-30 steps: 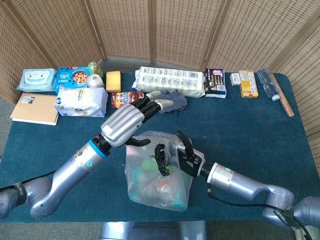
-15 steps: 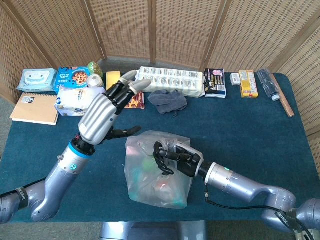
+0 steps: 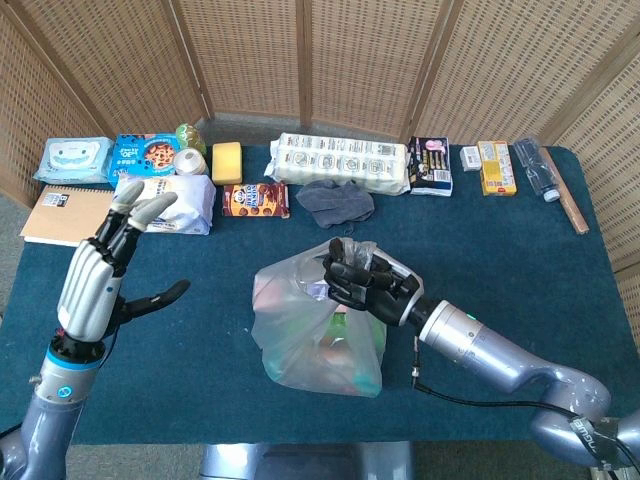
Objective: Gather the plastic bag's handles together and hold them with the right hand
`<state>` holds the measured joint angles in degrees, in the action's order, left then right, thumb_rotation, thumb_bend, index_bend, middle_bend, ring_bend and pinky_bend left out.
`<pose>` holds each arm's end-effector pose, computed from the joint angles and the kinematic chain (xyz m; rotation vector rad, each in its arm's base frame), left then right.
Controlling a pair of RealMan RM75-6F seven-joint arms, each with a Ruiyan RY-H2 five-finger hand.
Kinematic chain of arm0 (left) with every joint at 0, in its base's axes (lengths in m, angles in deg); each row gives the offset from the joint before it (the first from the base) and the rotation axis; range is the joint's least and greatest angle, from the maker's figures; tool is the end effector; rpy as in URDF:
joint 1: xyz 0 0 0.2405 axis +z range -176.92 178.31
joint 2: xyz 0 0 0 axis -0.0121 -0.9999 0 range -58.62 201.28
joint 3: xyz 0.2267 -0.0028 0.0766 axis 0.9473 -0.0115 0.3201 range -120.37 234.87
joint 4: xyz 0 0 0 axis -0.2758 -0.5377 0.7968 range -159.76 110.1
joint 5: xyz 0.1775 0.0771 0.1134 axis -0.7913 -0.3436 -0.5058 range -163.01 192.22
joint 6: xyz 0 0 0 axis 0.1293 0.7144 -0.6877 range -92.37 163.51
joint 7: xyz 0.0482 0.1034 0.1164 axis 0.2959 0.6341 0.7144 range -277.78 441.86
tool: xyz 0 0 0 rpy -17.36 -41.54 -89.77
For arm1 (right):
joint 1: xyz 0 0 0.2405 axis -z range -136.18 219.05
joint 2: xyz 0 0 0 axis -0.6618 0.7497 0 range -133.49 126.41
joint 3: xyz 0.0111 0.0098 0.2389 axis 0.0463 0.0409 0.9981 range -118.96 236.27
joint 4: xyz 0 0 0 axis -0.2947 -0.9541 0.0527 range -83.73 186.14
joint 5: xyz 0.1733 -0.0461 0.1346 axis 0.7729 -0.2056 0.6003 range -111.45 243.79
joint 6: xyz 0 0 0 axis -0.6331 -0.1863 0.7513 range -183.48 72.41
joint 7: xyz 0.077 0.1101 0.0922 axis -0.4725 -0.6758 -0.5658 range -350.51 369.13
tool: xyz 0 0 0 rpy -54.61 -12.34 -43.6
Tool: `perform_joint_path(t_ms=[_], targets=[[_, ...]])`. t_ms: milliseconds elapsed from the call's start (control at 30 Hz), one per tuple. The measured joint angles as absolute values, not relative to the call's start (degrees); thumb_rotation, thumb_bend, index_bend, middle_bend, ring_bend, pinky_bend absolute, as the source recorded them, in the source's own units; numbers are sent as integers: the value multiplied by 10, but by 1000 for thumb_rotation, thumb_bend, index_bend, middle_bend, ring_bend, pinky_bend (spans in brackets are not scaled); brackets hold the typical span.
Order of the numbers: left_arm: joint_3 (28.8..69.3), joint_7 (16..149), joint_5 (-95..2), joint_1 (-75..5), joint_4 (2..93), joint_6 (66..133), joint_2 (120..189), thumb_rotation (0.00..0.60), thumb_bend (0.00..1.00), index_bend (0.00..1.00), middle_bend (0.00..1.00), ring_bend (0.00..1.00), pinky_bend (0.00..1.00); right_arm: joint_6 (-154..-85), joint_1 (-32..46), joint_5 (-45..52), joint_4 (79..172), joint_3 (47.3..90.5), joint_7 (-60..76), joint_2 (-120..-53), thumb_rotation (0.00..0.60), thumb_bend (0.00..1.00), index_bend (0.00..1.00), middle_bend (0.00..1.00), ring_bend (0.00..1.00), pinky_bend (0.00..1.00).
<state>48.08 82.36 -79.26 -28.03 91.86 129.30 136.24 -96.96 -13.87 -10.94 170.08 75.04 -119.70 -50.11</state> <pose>-0.0734 0.2567 0.1542 -1.4531 -0.7398 -1.8043 0.0109 -0.3176 0.1067 -0.3743 2.3359 -1.0856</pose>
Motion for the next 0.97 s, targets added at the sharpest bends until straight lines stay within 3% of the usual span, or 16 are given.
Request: perform_joint_path(t_ms=[233,433,733,967], targets=[[546,818,-837,-197,879,1350,1373,600,0,64,162,0,191,-979,-98,-109,1717,795,-1235,-461,600,264,638,764,793,969],[578,816,-843,-143,854,1373,1381,600,0,63,162,0,191,-989,-77,-117,1719,826,-1268,-447,600,266,639,764,793,970],[609,803,-844,-79,828,1394,1382,600,0,64,162,0,191,-1016,-55,-121,1711,870,-1315,-452,600,268,639,763,793,970],[611,792,-837,-58,820,1388,1381,600,0,64,162,0,191,-1015,-49,-124,1696,887,-1333,-465,600,268,639,761,791,969]])
